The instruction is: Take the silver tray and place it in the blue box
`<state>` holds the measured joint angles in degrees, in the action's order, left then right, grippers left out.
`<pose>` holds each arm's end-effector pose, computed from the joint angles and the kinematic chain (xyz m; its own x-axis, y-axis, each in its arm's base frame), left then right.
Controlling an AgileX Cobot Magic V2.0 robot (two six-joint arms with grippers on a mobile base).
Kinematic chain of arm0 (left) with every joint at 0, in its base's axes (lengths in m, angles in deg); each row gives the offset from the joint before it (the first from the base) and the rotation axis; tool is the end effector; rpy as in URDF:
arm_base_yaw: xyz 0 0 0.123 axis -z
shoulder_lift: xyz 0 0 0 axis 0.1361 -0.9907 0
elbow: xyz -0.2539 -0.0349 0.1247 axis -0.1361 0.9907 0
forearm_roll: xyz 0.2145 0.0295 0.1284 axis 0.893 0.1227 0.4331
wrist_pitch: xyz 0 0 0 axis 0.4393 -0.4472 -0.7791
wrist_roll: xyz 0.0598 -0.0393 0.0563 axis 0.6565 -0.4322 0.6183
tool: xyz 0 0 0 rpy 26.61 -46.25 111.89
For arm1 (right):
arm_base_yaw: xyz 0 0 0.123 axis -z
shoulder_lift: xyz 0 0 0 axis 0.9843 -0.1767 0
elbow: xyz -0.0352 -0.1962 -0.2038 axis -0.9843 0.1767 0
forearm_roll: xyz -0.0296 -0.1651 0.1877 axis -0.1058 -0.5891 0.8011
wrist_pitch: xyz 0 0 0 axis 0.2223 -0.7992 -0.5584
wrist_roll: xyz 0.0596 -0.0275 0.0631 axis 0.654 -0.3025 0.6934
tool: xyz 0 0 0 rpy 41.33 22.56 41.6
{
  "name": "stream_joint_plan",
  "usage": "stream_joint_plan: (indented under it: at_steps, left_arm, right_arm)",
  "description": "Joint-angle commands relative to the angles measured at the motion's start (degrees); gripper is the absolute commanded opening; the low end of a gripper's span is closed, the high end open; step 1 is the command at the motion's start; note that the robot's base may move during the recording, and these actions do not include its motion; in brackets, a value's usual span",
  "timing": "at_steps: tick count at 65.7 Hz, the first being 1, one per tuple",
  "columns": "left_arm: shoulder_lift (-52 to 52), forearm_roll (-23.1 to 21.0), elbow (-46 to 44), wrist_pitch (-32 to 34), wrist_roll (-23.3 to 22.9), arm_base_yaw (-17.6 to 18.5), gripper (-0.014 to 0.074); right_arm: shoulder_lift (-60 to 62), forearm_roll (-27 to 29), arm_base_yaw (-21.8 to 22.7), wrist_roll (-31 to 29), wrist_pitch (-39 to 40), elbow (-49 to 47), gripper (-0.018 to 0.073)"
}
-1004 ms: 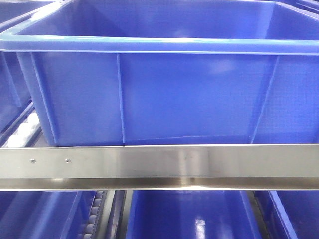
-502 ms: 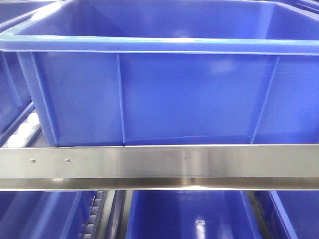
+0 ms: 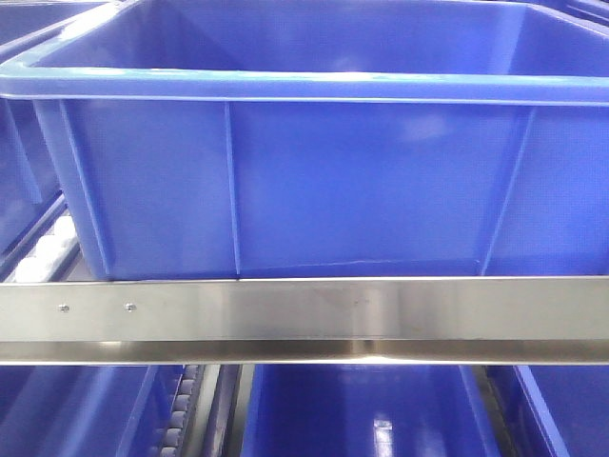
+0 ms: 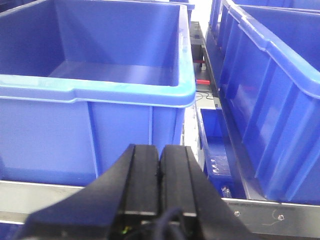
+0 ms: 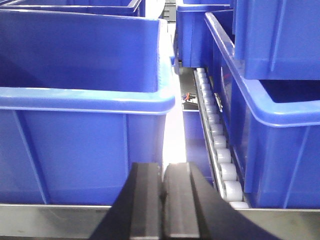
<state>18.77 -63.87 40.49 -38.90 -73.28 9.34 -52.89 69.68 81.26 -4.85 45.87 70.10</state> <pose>0.0569 -0.0017 0.2006 0.0304 -0.0526 -0.9982 0.0306 0.9982 -0.0516 0.0570 -0.0014 0.1995 0.0238 0.0509 -0.9984 0.0232 0.9984 0.0515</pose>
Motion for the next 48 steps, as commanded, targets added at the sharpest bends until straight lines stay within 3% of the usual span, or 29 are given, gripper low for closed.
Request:
stream_joint_plan:
  at_steps: [1,48]
  left_arm:
    - [1.02,-0.41,-0.24,5.10,-0.09,0.01,-0.0095]
    - [1.02,-0.41,-0.24,5.10,-0.09,0.01,-0.0095]
  right_arm:
    - [1.21,0.32,0.41,-0.72,5.49,0.15,0.0050]
    - [1.21,0.32,0.41,-0.72,5.49,0.15,0.0050]
